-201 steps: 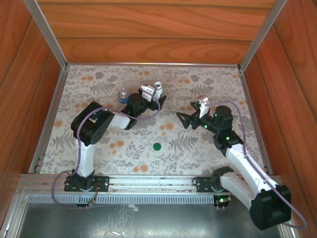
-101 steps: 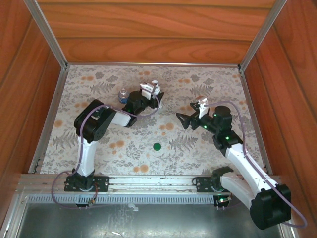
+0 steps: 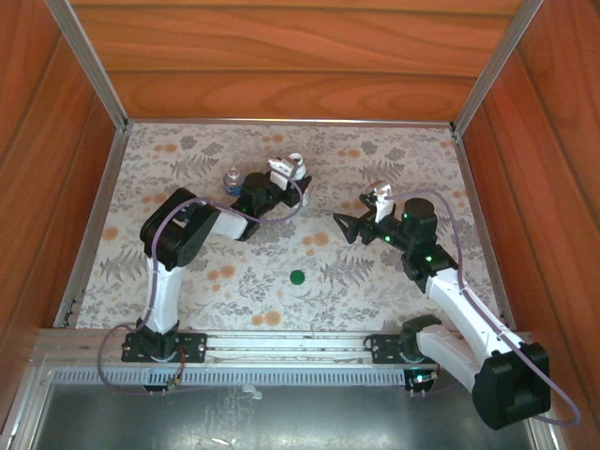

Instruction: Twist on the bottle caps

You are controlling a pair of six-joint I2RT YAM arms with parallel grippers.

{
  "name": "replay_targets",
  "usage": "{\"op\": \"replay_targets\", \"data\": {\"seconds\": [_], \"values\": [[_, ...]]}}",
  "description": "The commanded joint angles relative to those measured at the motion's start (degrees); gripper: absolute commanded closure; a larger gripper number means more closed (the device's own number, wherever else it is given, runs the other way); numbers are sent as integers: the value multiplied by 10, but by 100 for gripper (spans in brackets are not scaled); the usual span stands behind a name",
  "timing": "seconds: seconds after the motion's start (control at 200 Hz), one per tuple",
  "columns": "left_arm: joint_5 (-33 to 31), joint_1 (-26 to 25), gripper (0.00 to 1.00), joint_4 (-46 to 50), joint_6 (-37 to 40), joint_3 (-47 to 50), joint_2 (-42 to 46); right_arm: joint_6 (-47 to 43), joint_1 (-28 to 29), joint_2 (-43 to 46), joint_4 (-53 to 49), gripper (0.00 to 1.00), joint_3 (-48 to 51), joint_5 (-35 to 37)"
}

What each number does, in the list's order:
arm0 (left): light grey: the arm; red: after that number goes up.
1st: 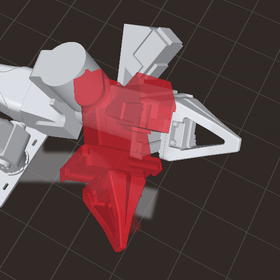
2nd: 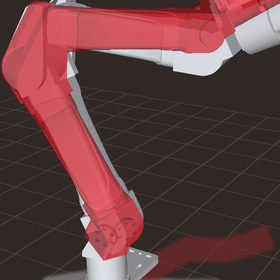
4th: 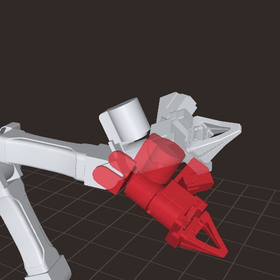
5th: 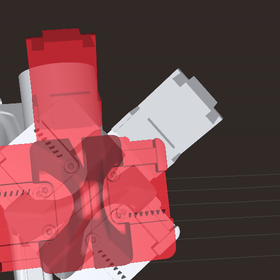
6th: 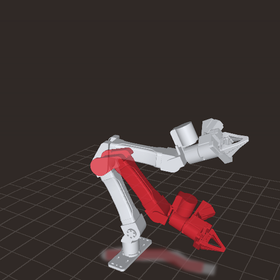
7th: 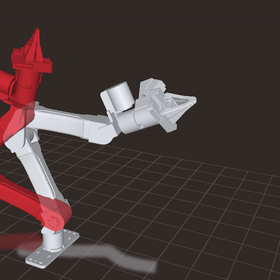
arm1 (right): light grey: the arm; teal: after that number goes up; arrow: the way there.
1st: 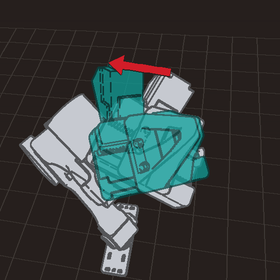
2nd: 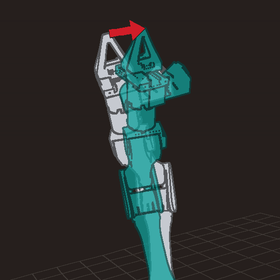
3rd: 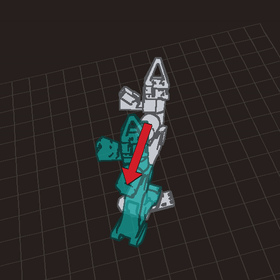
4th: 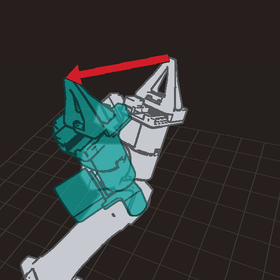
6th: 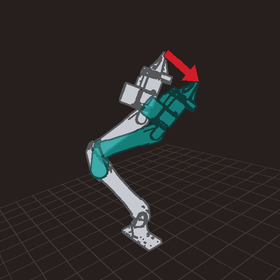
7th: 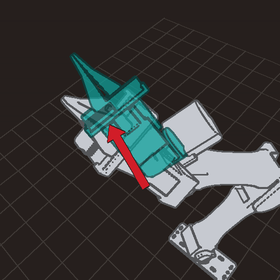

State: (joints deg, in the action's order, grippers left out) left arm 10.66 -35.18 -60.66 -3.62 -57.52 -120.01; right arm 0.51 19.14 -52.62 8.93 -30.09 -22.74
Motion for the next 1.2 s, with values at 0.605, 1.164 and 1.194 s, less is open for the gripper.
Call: {"op": "replay_targets", "data": {"seconds": [0.605,1.164,1.194], "values": [[141,9,49,-11,60,203,197,-15,57,5,-31,0,-8,25],[272,15,49,25,82,233,192,-25,125,-24,-43,0,-17,85],[273,15,48,27,82,231,187,-26,125,-25,-42,0,-17,87]]}}
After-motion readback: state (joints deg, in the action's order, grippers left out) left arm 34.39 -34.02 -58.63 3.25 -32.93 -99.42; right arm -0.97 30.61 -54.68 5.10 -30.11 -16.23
